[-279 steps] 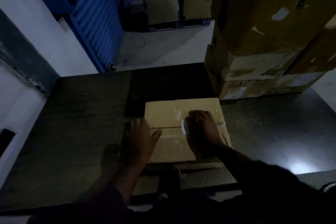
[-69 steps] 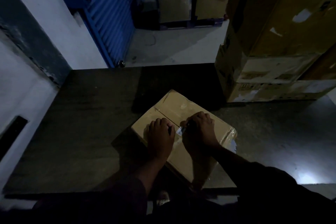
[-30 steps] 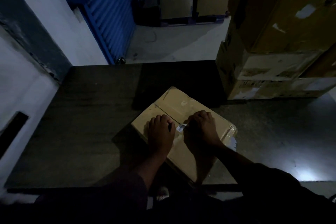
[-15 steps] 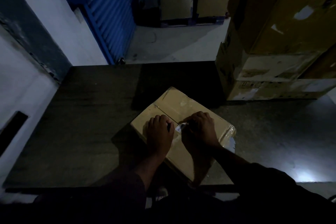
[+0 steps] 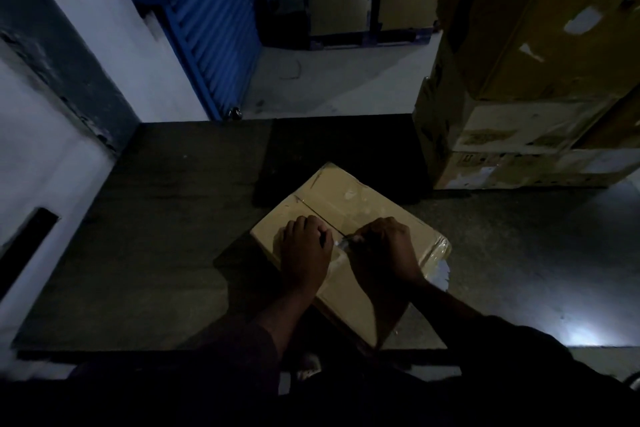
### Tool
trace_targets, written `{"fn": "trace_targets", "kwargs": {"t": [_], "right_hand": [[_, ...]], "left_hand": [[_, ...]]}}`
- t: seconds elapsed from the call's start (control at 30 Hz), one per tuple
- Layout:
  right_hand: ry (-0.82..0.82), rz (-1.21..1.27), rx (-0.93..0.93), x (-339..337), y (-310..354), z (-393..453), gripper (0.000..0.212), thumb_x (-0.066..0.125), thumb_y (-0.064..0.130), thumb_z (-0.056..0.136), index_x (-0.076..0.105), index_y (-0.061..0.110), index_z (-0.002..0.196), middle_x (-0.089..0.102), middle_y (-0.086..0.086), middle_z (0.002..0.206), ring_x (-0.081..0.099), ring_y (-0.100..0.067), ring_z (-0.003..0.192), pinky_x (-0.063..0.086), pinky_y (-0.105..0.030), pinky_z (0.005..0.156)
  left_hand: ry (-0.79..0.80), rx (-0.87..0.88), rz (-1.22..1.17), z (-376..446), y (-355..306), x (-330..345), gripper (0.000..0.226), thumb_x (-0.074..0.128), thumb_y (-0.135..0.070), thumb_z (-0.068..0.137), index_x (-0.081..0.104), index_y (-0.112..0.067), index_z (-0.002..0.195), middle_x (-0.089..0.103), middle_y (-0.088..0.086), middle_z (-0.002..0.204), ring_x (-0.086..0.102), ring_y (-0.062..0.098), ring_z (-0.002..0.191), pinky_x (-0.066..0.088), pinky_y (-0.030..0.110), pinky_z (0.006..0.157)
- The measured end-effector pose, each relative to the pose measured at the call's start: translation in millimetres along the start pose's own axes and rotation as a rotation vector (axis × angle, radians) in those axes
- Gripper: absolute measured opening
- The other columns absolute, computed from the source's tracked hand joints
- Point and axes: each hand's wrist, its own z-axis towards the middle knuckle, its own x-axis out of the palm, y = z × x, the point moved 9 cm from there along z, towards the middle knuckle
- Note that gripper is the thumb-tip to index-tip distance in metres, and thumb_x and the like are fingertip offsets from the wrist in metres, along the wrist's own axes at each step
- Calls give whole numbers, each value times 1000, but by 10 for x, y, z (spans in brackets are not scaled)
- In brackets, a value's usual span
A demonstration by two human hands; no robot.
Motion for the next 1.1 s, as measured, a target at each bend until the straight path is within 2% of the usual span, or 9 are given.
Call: {"fn": "trace_targets", "kwargs": {"t": [0.1, 0.23, 0.4, 0.47, 0.53, 0.63, 0.77, 0.97, 1.1], "right_hand": [[-18, 70, 9, 23, -62, -11, 8, 70, 46, 81, 69, 38, 81, 64, 20, 82, 58, -2, 83, 48, -38, 77], [-62, 144, -58, -73, 29, -42, 10, 65, 44, 84, 68, 36, 88, 65, 14, 92, 58, -13, 90, 47, -43, 79], [-59, 164, -50, -74, 1, 5, 44, 54, 44, 80, 65, 26, 118, 67, 9, 119, 58, -21, 107, 46, -50, 88], [-62, 120, -21, -83, 19, 17, 41, 58, 50, 77, 69, 31, 111, 68, 11, 114, 58, -18, 107, 45, -48, 89], [-60, 104, 21, -51, -9, 20, 27, 69, 50, 72, 73, 37, 96, 70, 14, 99, 60, -14, 101, 46, -46, 88], [12, 172, 1, -30, 8, 22, 19, 63, 52, 72, 71, 43, 86, 70, 15, 88, 63, -12, 94, 49, -46, 85], [-88, 211, -29, -214, 132, -87, 5, 74, 34, 71, 74, 37, 76, 71, 12, 79, 61, -7, 82, 50, -38, 80], [-29, 231, -18, -148, 91, -137, 18, 68, 47, 71, 76, 35, 81, 71, 14, 83, 64, -7, 84, 52, -40, 78], [-25, 253, -59, -193, 129, -131, 20, 68, 48, 72, 78, 33, 80, 73, 11, 79, 65, -3, 76, 53, -35, 71]], "left_hand": [[15, -5, 0, 6, 7, 16, 12, 59, -34, 90, 55, -24, 85, 55, -4, 84, 53, 22, 83, 45, 41, 77], [13, 5, -16, 5, -11, -2, 12, 61, -32, 89, 56, -22, 85, 57, -3, 85, 53, 22, 83, 45, 42, 77], [5, 19, -46, 8, -25, -13, 11, 62, -29, 89, 55, -22, 83, 55, -5, 82, 51, 19, 79, 42, 37, 73], [-3, 18, -62, 9, -41, -31, 12, 63, -27, 89, 55, -22, 81, 54, -5, 80, 50, 18, 77, 41, 36, 72], [-6, 16, -67, 7, -46, -48, 13, 64, -27, 88, 54, -22, 80, 54, -5, 79, 50, 18, 76, 41, 37, 72], [-4, 17, -63, 6, -43, -55, 13, 65, -27, 88, 55, -22, 81, 55, -6, 79, 51, 18, 76, 41, 36, 71], [-6, 5, -26, -8, -46, -71, 14, 67, -30, 87, 54, -25, 83, 56, -6, 81, 52, 17, 79, 41, 36, 75], [-36, 14, -22, -20, -87, -127, 17, 71, -26, 84, 54, -23, 81, 55, -6, 79, 53, 19, 78, 29, 28, 71], [-52, 32, -4, -32, -111, -153, 17, 69, -27, 85, 52, -25, 81, 53, -7, 79, 53, 19, 77, 37, 34, 71]]}}
